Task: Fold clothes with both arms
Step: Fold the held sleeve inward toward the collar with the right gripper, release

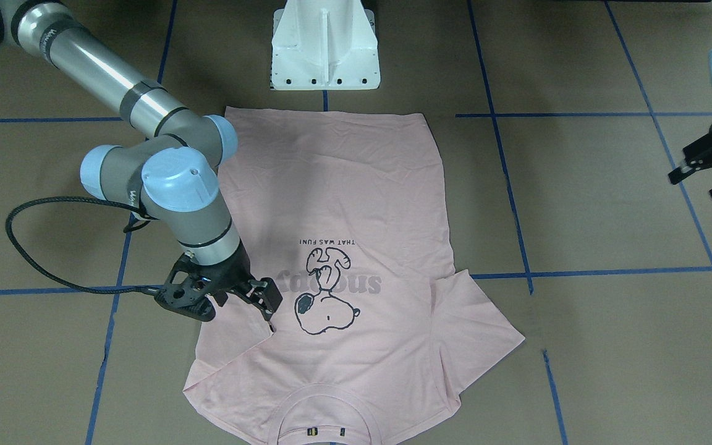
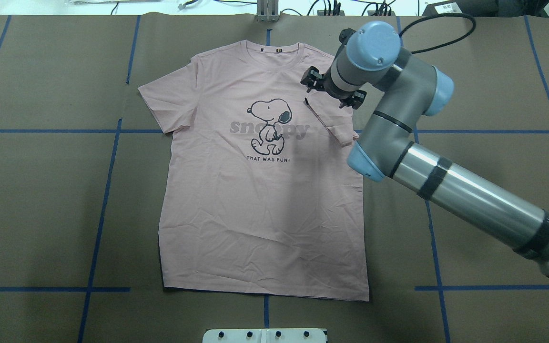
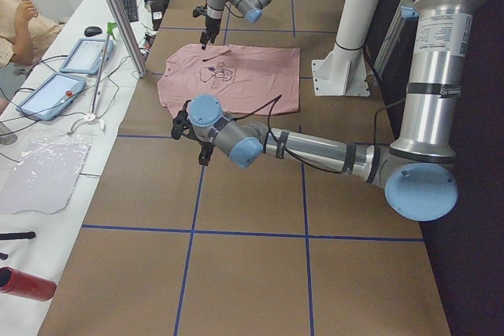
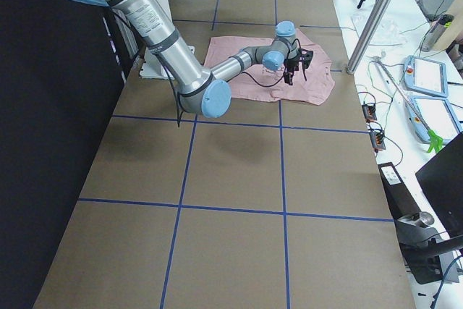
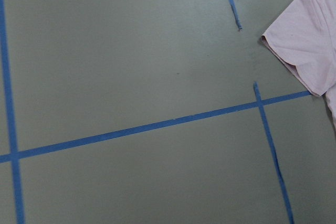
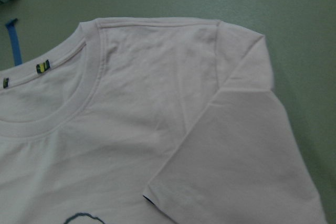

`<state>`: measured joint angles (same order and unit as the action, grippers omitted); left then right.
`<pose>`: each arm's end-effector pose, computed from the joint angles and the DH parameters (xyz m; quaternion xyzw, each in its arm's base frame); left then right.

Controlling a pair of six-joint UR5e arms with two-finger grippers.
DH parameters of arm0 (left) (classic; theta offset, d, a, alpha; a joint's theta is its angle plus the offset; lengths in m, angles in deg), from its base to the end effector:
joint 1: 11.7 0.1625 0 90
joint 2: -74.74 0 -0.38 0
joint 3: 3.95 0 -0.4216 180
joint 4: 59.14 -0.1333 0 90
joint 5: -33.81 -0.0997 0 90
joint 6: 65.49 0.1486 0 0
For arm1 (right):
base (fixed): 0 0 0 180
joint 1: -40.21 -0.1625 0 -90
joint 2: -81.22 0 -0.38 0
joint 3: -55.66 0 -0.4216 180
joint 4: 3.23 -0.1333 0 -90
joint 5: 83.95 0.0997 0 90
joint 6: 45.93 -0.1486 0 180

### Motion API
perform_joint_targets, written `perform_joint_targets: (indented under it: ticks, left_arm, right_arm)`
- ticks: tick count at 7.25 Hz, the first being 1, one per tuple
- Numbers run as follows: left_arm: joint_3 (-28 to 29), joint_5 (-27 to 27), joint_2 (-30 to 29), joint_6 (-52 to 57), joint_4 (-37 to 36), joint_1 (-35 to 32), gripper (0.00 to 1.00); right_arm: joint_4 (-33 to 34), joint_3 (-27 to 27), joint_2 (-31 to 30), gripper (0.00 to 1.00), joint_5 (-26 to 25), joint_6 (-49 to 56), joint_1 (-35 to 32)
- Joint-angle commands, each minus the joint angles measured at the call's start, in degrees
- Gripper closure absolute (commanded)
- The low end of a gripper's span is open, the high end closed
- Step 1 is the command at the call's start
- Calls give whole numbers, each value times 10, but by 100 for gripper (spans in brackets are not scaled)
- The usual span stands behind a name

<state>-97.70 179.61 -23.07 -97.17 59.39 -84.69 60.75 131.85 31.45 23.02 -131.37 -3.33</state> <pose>0.1640 -0.5718 0.4542 0.0948 0.5254 0.0531 0.8439 -0.5154 -0.6138 0.2726 0.0572 -0.4530 0.2346 0.8582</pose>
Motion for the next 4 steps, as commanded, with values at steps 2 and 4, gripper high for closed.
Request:
perform_joint_targets:
  ticks: [2, 4]
  left_arm:
    - [124, -69, -161, -163, 6, 102, 0]
    - [175, -174, -204, -236, 73, 156, 0]
  right_arm:
    - [9, 256, -174, 0, 67, -1, -12]
    - [9, 302, -214, 0, 68, 0, -13]
